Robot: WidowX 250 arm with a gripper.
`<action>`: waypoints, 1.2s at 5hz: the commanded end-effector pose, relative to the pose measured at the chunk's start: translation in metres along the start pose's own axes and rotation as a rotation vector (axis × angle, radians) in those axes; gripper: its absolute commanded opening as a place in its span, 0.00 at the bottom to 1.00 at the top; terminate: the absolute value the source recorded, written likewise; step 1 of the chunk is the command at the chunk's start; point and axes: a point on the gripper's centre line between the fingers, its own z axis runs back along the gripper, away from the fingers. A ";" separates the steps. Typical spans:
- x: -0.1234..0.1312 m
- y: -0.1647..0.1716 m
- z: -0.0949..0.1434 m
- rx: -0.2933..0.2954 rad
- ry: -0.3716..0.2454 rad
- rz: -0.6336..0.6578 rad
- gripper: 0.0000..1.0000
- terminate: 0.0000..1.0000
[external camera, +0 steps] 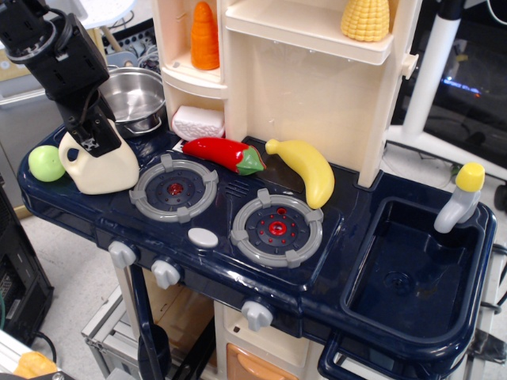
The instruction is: Put detergent in sink
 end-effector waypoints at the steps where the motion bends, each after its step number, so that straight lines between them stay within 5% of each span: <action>1: 0.094 -0.015 0.057 0.036 0.091 0.195 0.00 0.00; 2: 0.124 -0.047 0.064 0.081 0.096 0.442 0.00 0.00; 3: 0.151 -0.080 0.045 0.105 0.029 0.647 0.00 0.00; 5: 0.216 -0.144 -0.006 0.192 0.003 0.818 0.00 0.00; 6: 0.229 -0.159 -0.014 0.276 -0.010 0.891 0.00 0.00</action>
